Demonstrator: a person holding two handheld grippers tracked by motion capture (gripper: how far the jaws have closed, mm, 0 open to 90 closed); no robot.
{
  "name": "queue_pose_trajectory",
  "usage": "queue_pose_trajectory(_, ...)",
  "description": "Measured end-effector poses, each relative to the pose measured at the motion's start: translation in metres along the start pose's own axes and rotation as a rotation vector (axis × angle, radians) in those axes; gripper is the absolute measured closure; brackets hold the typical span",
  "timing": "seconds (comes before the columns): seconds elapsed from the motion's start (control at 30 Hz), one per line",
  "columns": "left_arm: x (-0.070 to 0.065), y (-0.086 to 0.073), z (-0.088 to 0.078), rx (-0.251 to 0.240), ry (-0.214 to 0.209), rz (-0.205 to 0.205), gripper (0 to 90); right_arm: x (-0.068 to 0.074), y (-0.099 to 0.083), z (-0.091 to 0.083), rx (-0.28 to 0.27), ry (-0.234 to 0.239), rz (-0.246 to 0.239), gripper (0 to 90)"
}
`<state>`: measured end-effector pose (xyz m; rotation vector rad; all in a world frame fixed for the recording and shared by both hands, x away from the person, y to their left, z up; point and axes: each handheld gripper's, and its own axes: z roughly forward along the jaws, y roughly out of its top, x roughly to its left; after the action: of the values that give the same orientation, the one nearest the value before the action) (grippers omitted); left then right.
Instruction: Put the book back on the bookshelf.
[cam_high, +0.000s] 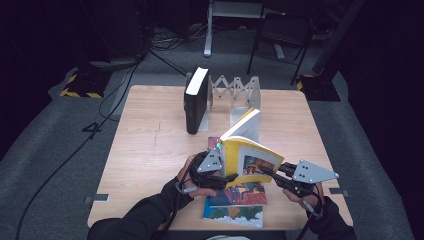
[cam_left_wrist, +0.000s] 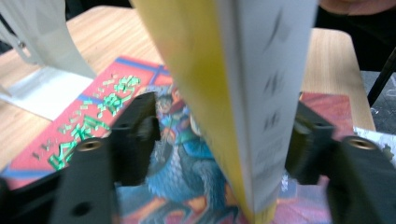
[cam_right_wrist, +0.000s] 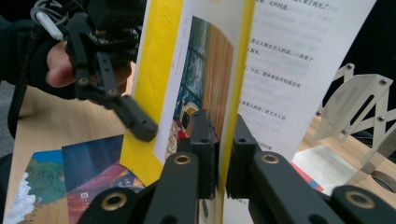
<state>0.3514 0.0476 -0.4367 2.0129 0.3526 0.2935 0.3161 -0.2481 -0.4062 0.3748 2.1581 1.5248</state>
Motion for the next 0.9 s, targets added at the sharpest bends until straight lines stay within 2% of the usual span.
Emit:
queue_pose_trajectory(0.03, -0.001, 0.001, 0.001, -0.002, 0.003, -0.001, 44.9, -0.001, -0.001, 0.0, 0.008, -0.004, -0.003, 81.8)
queue_pose_trajectory(0.07, 0.0, 0.002, 0.003, 0.009, 0.017, 0.01, 45.1, -0.002, -0.003, 0.0, 0.011, -0.002, -0.002, 81.6)
queue_pose_trajectory(0.17, 0.0, 0.002, 0.003, 0.01, 0.011, 0.023, 51.8, -0.006, -0.007, 0.0, 0.028, -0.031, -0.004, 76.9)
queue_pose_trajectory(0.2, -0.001, 0.003, 0.003, 0.012, 0.008, 0.025, 55.8, -0.008, -0.008, 0.0, 0.032, -0.052, -0.007, 68.9)
queue_pose_trajectory(0.23, -0.002, 0.003, 0.002, 0.023, 0.019, 0.051, 60.3, -0.009, -0.009, 0.0, 0.038, -0.082, 0.0, 60.5)
queue_pose_trajectory(0.3, -0.003, 0.004, 0.002, 0.032, 0.027, 0.073, 67.2, -0.014, -0.01, 0.001, 0.048, -0.154, 0.02, 48.1)
queue_pose_trajectory(0.33, -0.003, 0.004, 0.002, 0.032, 0.027, 0.073, 67.8, -0.014, -0.01, 0.001, 0.048, -0.154, 0.02, 48.1)
queue_pose_trajectory(0.4, -0.003, 0.004, 0.001, 0.033, 0.017, 0.076, 68.5, -0.019, -0.013, 0.001, 0.058, -0.223, 0.057, 40.7)
queue_pose_trajectory(0.5, -0.003, 0.004, -0.001, 0.039, 0.003, 0.095, 69.9, -0.023, -0.016, 0.005, 0.078, -0.26, 0.088, 36.9)
queue_pose_trajectory(0.6, -0.005, 0.004, -0.003, 0.043, -0.012, 0.116, 70.6, -0.023, -0.017, 0.007, 0.083, -0.253, 0.089, 35.2)
queue_pose_trajectory(0.67, -0.005, 0.003, -0.004, 0.048, -0.02, 0.125, 71.3, -0.022, -0.018, 0.012, 0.091, -0.227, 0.088, 32.6)
queue_pose_trajectory(0.83, -0.003, 0.0, -0.007, 0.034, -0.039, 0.114, 71.7, -0.018, -0.019, 0.02, 0.101, -0.173, 0.081, 31.8)
queue_pose_trajectory(0.9, -0.003, -0.002, -0.007, 0.014, -0.04, 0.103, 71.4, -0.015, -0.019, 0.024, 0.108, -0.153, 0.076, 35.0)
